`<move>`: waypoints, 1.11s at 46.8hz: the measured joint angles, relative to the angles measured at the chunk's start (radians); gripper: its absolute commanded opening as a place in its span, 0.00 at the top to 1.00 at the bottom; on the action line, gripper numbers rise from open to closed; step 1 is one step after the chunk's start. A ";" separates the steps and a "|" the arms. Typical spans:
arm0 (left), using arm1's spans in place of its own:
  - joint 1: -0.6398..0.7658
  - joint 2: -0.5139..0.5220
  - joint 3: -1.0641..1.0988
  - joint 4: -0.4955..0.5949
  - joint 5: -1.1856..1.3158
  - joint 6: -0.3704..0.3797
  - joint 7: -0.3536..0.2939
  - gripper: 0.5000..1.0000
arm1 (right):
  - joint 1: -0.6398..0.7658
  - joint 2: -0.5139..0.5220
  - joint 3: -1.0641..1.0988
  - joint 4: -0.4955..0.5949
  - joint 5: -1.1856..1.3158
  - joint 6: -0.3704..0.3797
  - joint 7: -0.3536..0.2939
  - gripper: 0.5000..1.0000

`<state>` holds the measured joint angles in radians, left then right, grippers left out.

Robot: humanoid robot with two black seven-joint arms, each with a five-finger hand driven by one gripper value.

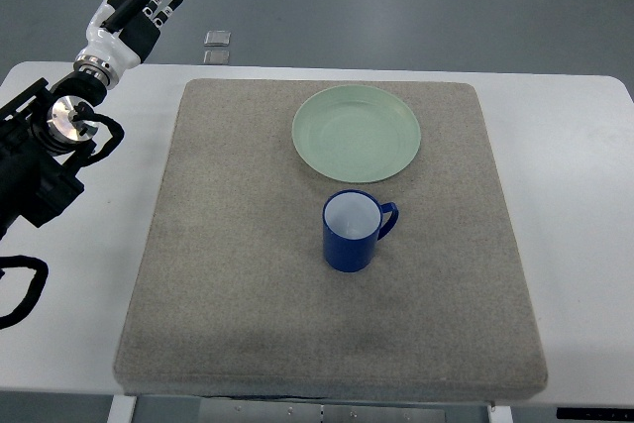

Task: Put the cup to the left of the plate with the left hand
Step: 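Lower the left hand and extend it over the mat toward the mug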

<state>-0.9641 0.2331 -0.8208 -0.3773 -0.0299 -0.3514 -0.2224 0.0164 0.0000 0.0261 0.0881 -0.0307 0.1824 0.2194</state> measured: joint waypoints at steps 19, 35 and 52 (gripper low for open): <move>0.000 0.002 0.003 0.000 0.006 -0.002 -0.006 0.00 | 0.000 0.000 0.000 0.000 0.000 0.000 0.000 0.14; -0.001 0.012 0.039 -0.031 0.013 0.008 -0.002 0.00 | -0.001 0.000 0.000 -0.001 0.000 0.000 0.000 0.14; 0.006 0.094 0.262 -0.202 0.015 -0.003 -0.001 0.01 | 0.000 0.000 0.000 0.000 0.000 0.000 0.000 0.14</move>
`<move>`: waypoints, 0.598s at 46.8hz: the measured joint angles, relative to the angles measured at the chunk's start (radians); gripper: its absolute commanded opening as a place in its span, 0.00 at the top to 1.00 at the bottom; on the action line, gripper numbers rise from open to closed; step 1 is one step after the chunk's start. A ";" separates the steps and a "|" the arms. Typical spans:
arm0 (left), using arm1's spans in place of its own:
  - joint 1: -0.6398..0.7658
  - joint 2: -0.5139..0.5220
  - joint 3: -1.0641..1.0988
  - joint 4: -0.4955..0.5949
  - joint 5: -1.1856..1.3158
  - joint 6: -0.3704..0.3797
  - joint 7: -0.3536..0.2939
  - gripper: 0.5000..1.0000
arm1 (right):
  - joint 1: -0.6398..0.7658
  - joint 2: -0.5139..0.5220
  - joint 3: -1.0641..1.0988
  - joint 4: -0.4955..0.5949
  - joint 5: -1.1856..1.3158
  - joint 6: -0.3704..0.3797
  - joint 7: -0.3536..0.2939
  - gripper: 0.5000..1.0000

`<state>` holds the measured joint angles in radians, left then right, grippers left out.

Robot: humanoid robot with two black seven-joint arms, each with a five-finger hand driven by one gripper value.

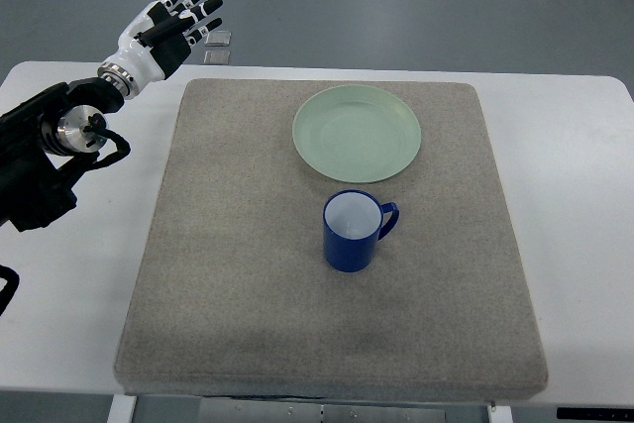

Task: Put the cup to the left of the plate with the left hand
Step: 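Lower the left hand and extend it over the mat toward the mug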

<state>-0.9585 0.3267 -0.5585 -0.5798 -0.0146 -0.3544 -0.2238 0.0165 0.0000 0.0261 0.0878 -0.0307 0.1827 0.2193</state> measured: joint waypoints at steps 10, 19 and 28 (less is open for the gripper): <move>0.025 0.184 0.123 -0.293 0.008 -0.004 0.000 0.01 | 0.000 0.000 0.000 0.000 0.000 0.000 0.000 0.14; 0.031 0.271 0.194 -0.408 0.073 -0.055 0.000 0.01 | 0.000 0.000 0.000 0.000 0.000 0.000 0.000 0.14; 0.055 0.300 0.198 -0.443 0.206 -0.141 0.000 0.01 | 0.000 0.000 0.000 0.000 0.000 0.000 0.000 0.14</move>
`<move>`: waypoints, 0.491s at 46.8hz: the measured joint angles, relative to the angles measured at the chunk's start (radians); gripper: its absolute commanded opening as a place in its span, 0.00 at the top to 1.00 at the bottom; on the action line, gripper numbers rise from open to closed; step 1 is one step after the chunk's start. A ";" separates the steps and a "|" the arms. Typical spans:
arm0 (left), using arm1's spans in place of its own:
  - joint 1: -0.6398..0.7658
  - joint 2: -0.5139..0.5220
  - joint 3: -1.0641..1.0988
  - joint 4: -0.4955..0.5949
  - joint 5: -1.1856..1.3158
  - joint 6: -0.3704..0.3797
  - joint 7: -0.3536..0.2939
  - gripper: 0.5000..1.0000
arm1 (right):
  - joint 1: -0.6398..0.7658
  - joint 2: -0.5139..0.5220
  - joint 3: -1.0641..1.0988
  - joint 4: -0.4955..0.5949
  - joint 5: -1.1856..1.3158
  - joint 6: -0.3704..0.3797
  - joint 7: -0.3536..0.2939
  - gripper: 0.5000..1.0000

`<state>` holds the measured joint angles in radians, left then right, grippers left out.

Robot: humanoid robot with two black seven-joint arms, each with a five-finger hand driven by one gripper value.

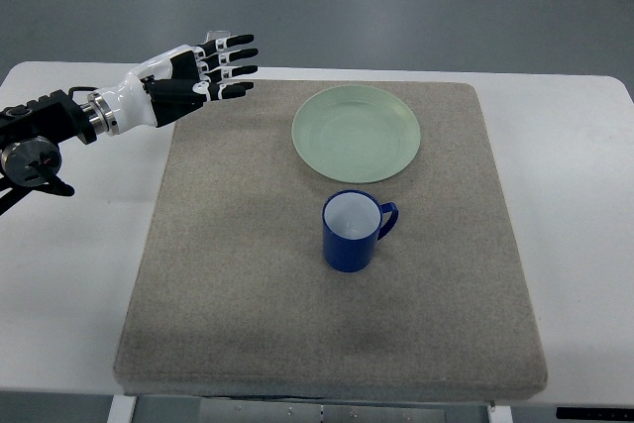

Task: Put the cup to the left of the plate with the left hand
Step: 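Lower the left hand and extend it over the mat toward the mug, then reach the open left hand forward to the blue mug's side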

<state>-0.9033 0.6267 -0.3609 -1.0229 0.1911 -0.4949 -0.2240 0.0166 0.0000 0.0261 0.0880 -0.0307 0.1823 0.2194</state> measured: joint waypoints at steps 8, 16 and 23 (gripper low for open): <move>0.018 0.031 -0.001 -0.027 0.103 -0.095 -0.001 0.01 | 0.000 0.000 0.000 0.000 0.000 0.000 0.000 0.14; 0.021 0.041 -0.001 -0.030 0.190 -0.116 -0.002 0.01 | 0.000 0.000 0.000 0.000 0.000 0.000 0.000 0.14; 0.023 0.043 -0.002 -0.030 0.270 -0.116 -0.002 0.00 | 0.000 0.000 0.000 0.000 0.000 0.000 0.000 0.14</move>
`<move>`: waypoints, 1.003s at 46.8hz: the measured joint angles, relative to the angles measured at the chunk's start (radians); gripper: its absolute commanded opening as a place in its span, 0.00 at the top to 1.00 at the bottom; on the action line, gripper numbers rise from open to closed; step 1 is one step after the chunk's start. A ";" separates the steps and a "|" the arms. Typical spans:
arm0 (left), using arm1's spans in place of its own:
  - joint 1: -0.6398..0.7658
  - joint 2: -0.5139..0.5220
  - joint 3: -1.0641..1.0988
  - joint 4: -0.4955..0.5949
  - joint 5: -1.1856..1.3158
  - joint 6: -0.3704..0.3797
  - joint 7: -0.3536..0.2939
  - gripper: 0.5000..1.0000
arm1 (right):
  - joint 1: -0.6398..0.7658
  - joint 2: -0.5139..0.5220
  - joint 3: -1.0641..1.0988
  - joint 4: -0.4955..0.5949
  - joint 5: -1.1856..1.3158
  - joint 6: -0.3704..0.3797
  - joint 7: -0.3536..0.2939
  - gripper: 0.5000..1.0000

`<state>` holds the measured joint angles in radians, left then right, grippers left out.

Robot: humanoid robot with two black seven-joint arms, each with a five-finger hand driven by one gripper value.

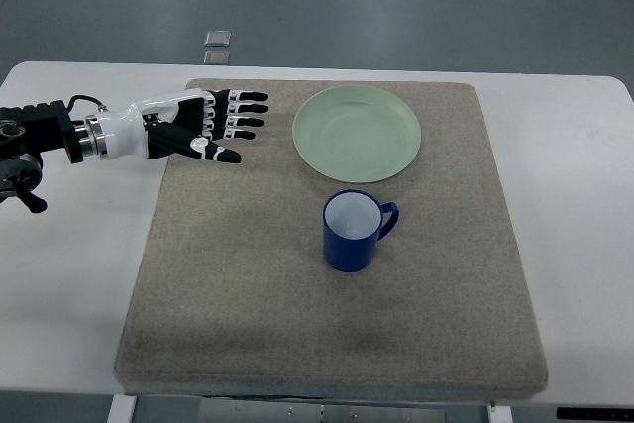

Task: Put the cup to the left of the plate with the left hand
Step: 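Reach the open left hand forward to the blue mug's side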

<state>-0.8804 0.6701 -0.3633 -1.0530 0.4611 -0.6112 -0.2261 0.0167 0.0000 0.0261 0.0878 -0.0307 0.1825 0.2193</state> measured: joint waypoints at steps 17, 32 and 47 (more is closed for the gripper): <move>0.012 -0.039 -0.009 0.008 0.026 0.000 0.001 0.00 | -0.001 0.000 0.000 0.000 0.000 0.000 0.000 0.14; 0.040 -0.050 -0.011 -0.045 0.026 0.000 -0.004 0.00 | -0.001 0.000 0.000 0.001 0.000 0.000 0.000 0.14; 0.055 -0.040 -0.011 -0.062 0.027 0.000 -0.003 0.00 | 0.000 0.000 0.000 0.000 0.000 0.000 0.000 0.14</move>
<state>-0.8257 0.6303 -0.3740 -1.1153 0.4878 -0.6107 -0.2294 0.0168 0.0000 0.0261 0.0883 -0.0307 0.1826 0.2193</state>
